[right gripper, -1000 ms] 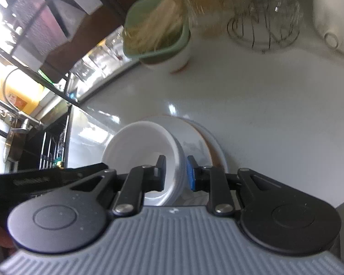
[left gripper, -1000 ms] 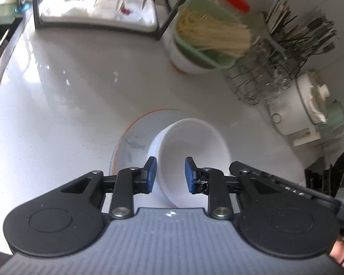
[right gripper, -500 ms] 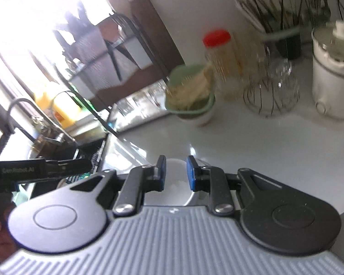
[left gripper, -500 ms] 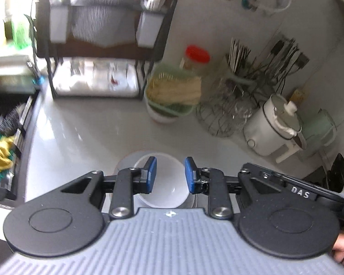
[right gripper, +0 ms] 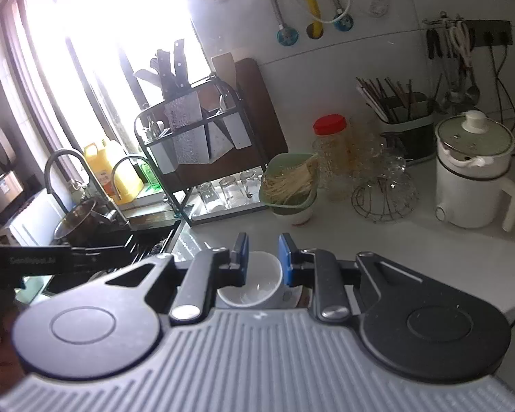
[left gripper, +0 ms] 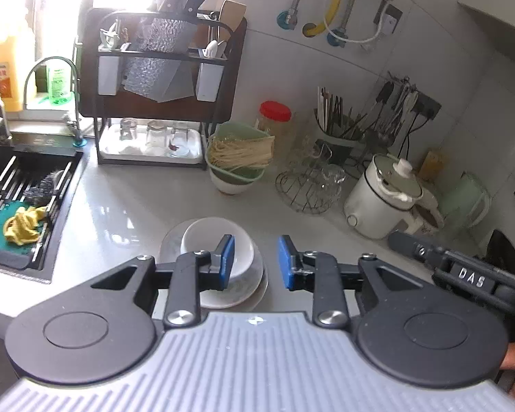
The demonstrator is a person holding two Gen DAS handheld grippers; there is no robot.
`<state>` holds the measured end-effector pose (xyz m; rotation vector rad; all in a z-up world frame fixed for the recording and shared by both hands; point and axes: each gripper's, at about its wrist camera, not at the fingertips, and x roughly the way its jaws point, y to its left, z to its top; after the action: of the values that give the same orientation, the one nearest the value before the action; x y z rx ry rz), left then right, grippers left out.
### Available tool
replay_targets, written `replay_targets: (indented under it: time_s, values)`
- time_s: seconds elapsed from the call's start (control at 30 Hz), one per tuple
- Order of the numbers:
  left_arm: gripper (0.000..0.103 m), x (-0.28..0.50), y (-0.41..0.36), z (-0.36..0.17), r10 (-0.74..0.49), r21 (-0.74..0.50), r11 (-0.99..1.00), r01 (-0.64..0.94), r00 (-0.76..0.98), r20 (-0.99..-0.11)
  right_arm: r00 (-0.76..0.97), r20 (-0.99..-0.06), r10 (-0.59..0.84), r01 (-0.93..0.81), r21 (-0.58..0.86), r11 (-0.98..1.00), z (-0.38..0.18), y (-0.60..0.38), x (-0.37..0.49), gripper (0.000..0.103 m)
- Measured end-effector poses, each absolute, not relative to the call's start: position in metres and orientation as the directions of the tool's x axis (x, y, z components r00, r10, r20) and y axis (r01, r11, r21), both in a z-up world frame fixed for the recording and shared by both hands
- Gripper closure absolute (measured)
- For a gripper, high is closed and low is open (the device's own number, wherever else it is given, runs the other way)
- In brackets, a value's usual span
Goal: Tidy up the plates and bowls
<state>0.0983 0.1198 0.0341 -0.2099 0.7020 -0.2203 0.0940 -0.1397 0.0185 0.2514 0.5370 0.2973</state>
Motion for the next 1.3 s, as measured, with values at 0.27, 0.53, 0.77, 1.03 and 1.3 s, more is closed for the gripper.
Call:
replay_targets:
  time_s: [0.27,0.53,0.77,1.03,1.3]
  values:
    - [0.058,0.050,0.108,0.015,-0.247,-0.224,0.966,0.131,0.731,-0.637,0.842,-0.450,0.297,-0.195,0.260,0.946,0.010,-0.145,0.049,0.073]
    - [0.022,0.026,0.103,-0.002,-0.195,-0.203,0.976,0.081,0.737,-0.647,0.855,-0.442,0.273,-0.180,0.241,0.954,-0.002,-0.154,0.022,0.043]
    - [0.012,0.016,0.100,-0.011,-0.181,-0.200,0.978,0.063,0.736,-0.652,0.866,-0.440,0.238,-0.158,0.211,0.965,-0.009,-0.161,0.007,0.028]
    - [0.008,0.010,0.095,-0.009,-0.183,-0.207,0.976,0.062,0.748,-0.638,0.868,-0.438,0.235,-0.147,0.224,0.963,-0.016,-0.165,0.000,0.013]
    - [0.006,0.010,0.090,-0.012,-0.184,-0.198,0.978,0.070,0.743,-0.644,0.869,-0.431,0.243,-0.153,0.234,0.960,-0.015,-0.166,-0.005,0.013]
